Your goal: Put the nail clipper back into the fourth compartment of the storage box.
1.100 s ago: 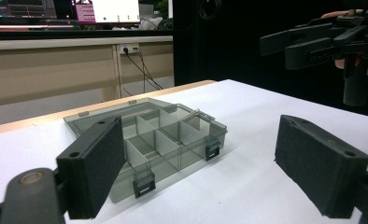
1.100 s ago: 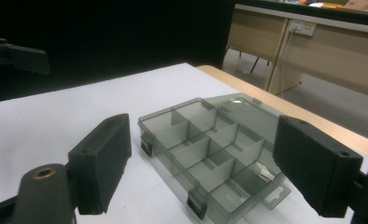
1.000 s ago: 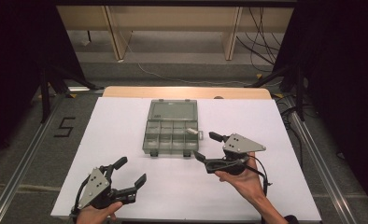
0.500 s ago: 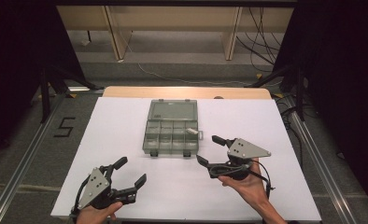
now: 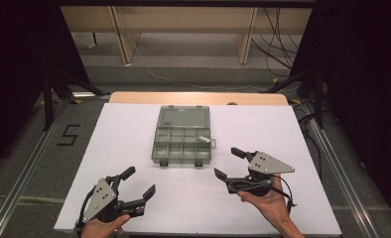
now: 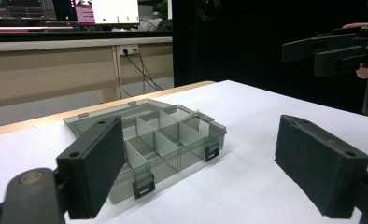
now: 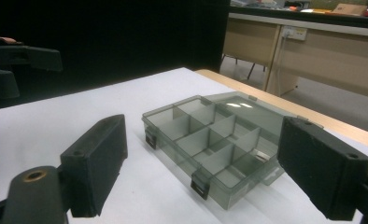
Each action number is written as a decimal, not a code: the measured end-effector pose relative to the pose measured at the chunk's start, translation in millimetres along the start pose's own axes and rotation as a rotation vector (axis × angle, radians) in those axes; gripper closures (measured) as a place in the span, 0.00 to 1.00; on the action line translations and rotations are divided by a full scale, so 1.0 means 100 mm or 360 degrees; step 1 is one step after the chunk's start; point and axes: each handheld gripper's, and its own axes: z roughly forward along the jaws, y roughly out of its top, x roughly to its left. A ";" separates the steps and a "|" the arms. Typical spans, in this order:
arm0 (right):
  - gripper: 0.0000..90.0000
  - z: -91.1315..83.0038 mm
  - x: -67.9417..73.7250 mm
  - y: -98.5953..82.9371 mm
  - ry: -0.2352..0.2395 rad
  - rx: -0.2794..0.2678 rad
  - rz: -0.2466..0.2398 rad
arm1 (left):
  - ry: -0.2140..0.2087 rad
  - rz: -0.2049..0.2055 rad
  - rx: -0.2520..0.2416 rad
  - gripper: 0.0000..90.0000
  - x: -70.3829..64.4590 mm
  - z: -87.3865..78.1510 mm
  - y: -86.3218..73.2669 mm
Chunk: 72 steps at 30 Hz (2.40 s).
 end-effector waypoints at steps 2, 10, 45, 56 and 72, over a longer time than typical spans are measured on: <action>0.19 -0.02 0.00 -0.02 -0.0016 -0.0021 0.0010 | -0.0009 0.0006 -0.0013 0.17 0.00 0.01 0.00; 0.18 -0.08 -0.01 -0.08 -0.0051 -0.0058 0.0008 | 0.0004 0.0005 0.0010 0.17 -0.01 0.00 0.00; 0.18 -0.33 0.01 -0.31 -0.0108 -0.0024 0.0095 | 0.0005 0.0001 0.0007 0.17 -0.01 -0.01 0.00; 0.18 -0.38 0.09 -0.32 -0.0085 -0.0030 0.0047 | 0.0005 0.0007 0.0002 0.17 -0.01 -0.01 0.00; 0.18 -0.35 0.09 -0.32 -0.0058 -0.0006 0.0047 | 0.0006 0.0010 -0.0003 0.17 -0.01 -0.01 0.01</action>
